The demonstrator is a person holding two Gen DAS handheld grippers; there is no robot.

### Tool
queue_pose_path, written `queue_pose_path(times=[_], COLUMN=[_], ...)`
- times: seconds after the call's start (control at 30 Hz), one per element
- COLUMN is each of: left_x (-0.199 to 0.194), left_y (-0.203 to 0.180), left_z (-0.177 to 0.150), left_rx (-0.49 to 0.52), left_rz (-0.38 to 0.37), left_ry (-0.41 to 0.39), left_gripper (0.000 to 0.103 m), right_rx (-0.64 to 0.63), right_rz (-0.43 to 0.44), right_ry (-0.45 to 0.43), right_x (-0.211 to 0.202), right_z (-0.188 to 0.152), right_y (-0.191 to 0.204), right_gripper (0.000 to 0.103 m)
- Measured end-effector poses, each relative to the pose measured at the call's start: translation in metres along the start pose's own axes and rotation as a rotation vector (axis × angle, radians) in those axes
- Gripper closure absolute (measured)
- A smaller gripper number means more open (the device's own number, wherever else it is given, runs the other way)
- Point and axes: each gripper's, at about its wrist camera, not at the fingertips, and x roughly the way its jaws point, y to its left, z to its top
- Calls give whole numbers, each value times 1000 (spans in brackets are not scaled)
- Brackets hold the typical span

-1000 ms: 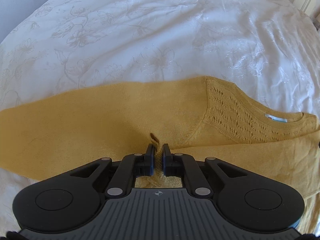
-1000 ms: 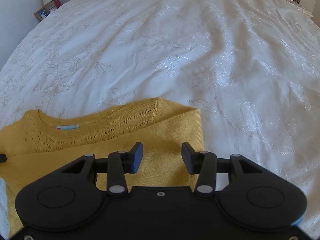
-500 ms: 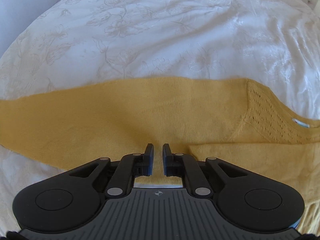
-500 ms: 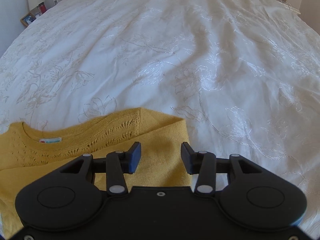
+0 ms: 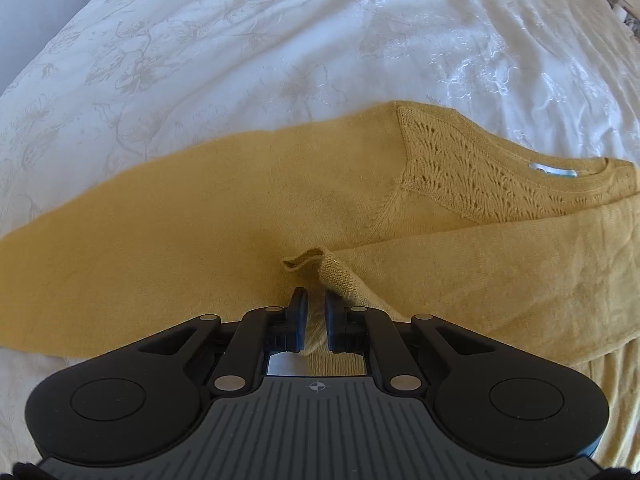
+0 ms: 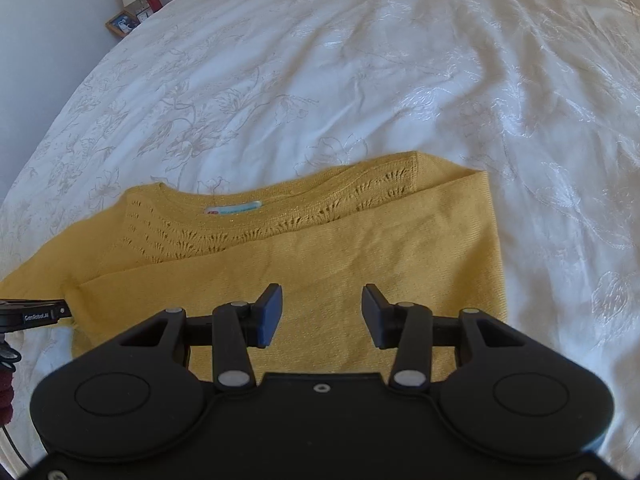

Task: Fold small clothes

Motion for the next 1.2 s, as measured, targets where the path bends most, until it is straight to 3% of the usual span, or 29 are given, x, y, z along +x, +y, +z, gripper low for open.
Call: queue_pose_path(times=[0.17, 0.4, 0.53, 0.7, 0.9, 1.03, 1.2], left_x=[-6, -38, -39, -25, -8, -5, -8], left_y=[0, 13, 13, 8, 1, -1, 4], left_z=[3, -24, -28, -27, -12, -6, -8], left_rx=[-11, -101, -80, -6, 67, 77, 4], left_rz=[-39, -150, -97, -28, -40, -82, -205], left_ry=[-7, -38, -44, -44, -60, -68, -54], left_gripper=[93, 92, 80, 79, 79, 79, 79], right_rx=[-46, -78, -88, -89, -82, -75, -73], right_rz=[35, 69, 85, 95, 95, 98, 104], right_ry=[23, 45, 48, 47, 56, 63, 68], right_x=[4, 11, 12, 11, 9, 9, 12], right_z=[-3, -9, -10, -7, -9, -10, -11], right_y=[15, 32, 39, 42, 40, 40, 42], right_gripper=[50, 50, 49, 49, 49, 49, 49])
